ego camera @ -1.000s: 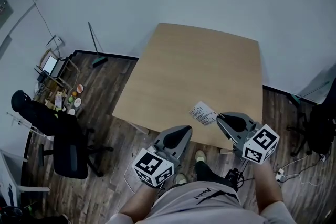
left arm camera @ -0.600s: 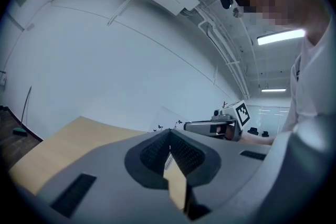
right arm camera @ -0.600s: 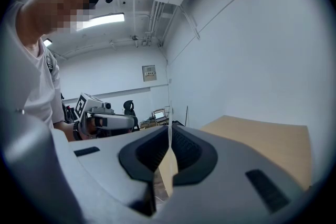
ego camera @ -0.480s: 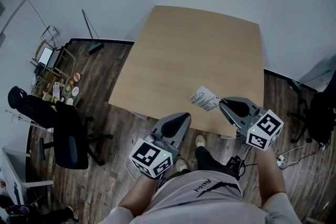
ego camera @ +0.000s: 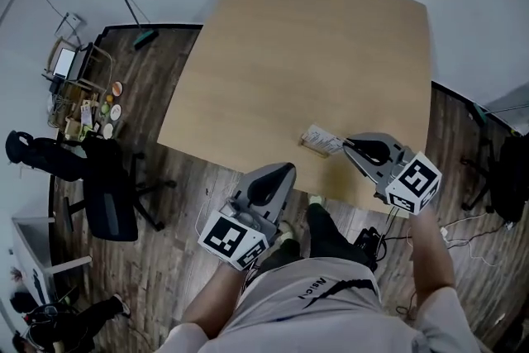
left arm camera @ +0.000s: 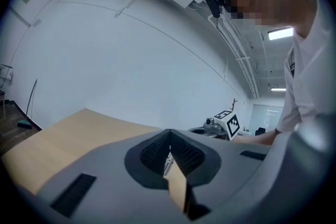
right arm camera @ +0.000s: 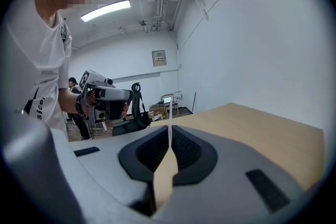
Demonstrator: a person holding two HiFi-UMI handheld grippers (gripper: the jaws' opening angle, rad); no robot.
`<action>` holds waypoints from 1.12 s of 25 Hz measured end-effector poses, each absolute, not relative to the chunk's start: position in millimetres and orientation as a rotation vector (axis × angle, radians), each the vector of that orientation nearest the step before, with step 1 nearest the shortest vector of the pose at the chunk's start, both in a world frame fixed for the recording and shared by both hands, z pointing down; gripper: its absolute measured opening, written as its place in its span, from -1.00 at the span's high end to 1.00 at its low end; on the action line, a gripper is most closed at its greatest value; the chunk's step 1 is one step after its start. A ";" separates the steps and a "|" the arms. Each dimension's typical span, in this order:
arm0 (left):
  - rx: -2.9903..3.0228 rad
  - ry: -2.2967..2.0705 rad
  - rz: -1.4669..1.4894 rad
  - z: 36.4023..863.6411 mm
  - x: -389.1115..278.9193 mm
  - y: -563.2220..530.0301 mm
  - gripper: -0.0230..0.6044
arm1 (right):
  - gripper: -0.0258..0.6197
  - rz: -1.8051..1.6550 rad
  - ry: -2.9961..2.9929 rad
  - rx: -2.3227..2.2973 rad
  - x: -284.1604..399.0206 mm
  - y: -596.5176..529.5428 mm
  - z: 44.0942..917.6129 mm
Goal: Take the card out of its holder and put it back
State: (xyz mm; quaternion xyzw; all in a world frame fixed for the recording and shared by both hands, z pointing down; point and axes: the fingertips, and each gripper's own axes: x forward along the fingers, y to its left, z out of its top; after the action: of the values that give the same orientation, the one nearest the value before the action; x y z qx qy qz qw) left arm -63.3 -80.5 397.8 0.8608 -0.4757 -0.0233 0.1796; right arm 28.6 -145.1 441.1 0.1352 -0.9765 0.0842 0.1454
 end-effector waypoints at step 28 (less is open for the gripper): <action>2.257 -1.501 0.043 468.4 -79.4 -134.4 0.89 | 0.84 0.469 -2.694 0.252 13.9 -180.3 586.4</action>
State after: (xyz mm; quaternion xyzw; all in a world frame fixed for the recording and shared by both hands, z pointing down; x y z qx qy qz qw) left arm -79.4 -134.4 468.4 0.8133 -0.5408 0.0154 0.2138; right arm 13.9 -180.3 586.4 0.0899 -0.9620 0.1674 0.1963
